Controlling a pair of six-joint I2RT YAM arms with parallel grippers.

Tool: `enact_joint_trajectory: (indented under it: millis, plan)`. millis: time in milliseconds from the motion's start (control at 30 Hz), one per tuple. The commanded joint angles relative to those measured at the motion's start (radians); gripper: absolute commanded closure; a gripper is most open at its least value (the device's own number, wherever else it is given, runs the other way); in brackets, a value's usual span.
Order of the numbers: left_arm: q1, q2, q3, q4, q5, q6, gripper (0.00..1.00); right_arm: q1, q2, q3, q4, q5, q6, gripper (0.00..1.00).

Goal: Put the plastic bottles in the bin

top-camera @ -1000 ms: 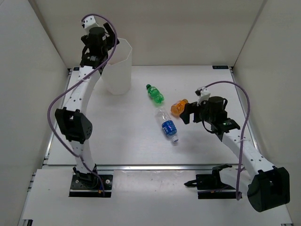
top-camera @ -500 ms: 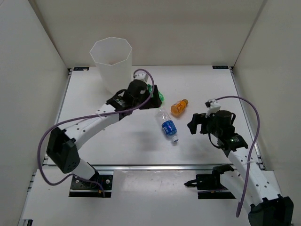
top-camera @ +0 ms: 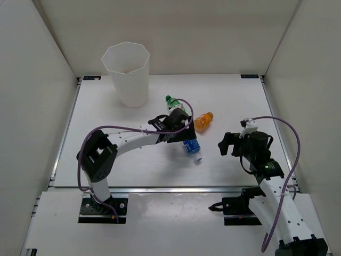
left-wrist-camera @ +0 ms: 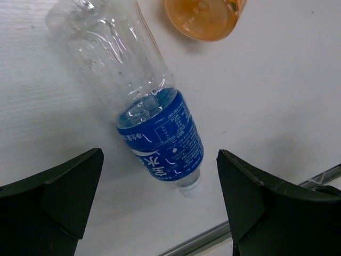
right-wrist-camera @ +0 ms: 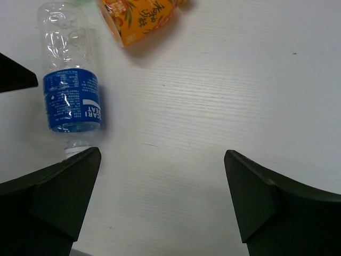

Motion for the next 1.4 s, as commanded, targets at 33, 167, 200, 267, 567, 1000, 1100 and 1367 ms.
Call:
enact_joint_trajectory:
  millis: [33, 167, 200, 267, 567, 1000, 1100, 1367]
  plan:
    - [-0.016, 0.083, 0.025, 0.005, -0.011, -0.039, 0.01, -0.028, -0.023, -0.013, 0.019, 0.028, 0.016, 0.01]
    - [-0.016, 0.160, 0.063, -0.032, -0.006, -0.042, 0.01, -0.080, -0.060, -0.033, 0.044, -0.005, 0.050, 0.01]
    - [-0.009, 0.163, 0.059, -0.026, -0.003, -0.039, 0.01, -0.093, -0.062, -0.041, 0.048, -0.014, 0.050, 0.01]
    - [-0.006, 0.162, 0.056, -0.021, -0.015, -0.039, 0.03, -0.117, -0.076, -0.039, 0.051, -0.028, 0.048, 0.01]
    - [0.080, -0.011, -0.108, 0.032, 0.005, 0.001, 0.52, -0.050, -0.005, -0.001, 0.062, 0.034, 0.031, 0.01]
    - [0.359, -0.308, 0.285, -0.049, -0.095, 0.395, 0.61, -0.063, 0.214, 0.051, 0.206, -0.013, 0.045, 0.01]
    - [0.439, -0.234, 0.448, 0.015, -0.124, 0.430, 0.59, -0.057, 0.260, 0.080, 0.226, -0.009, 0.033, 0.01]
    - [0.634, 0.138, 0.877, 0.181, -0.249, 0.409, 0.57, -0.102, 0.348, 0.142, 0.262, 0.005, 0.004, 0.01]
